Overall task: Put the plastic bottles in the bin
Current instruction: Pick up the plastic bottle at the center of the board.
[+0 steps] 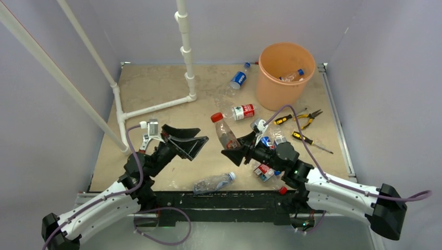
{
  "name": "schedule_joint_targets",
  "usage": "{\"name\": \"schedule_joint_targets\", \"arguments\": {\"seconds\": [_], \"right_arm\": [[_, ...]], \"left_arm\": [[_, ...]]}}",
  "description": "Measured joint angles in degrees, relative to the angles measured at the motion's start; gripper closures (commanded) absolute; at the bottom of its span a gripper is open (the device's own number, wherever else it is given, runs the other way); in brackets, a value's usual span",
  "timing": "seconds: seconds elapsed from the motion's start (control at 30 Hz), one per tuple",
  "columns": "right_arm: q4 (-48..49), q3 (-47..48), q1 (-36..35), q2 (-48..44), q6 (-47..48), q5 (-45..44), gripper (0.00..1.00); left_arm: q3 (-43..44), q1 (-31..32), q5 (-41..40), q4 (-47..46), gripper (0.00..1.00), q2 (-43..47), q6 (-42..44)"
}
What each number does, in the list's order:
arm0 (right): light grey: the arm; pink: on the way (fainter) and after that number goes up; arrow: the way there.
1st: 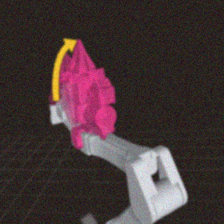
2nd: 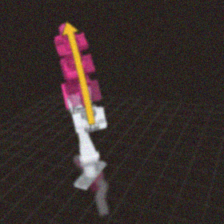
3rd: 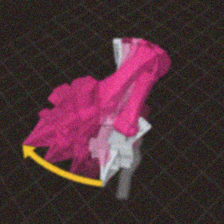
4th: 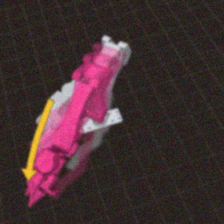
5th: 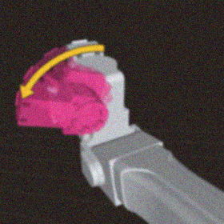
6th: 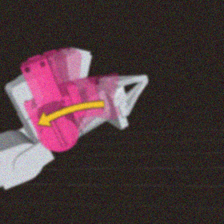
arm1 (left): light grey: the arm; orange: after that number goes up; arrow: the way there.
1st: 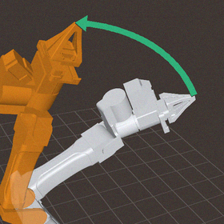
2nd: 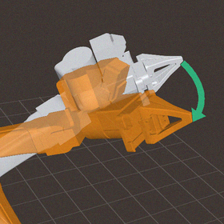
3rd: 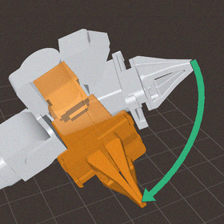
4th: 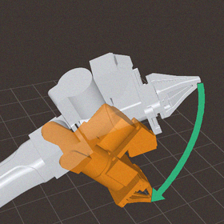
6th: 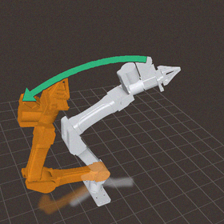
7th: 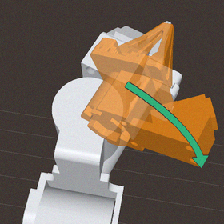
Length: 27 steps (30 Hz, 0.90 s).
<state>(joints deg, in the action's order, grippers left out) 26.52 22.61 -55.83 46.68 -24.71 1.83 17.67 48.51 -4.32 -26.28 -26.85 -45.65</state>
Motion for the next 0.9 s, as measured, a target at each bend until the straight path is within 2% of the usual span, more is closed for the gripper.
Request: {"name": "schedule_joint_targets", "arguments": {"seconds": [0.2, 0.4, 0.73, 0.9], "right_arm": [[8.9, -2.0, 0.0, 1.0, -2.7, 6.3, 0.68], [16.5, -3.1, 0.0, 1.0, -5.6, 10.0, 0.69], [19.2, -3.1, -0.5, 3.1, -7.2, 11.2, 0.70], [21.5, -3.1, -1.6, 5.0, -8.0, 10.7, 0.70]], "left_arm": [[-0.1, 0.0, 9.1, -9.6, 0.04, -4.7, 0.5], [-0.1, 0.0, 12.0, -12.7, 0.05, -8.7, 0.3], [1.0, 0.0, 16.1, -18.1, 0.07, -15.0, -1.5], [1.0, 0.0, 17.8, -23.5, 0.14, -17.2, -2.8]]}}
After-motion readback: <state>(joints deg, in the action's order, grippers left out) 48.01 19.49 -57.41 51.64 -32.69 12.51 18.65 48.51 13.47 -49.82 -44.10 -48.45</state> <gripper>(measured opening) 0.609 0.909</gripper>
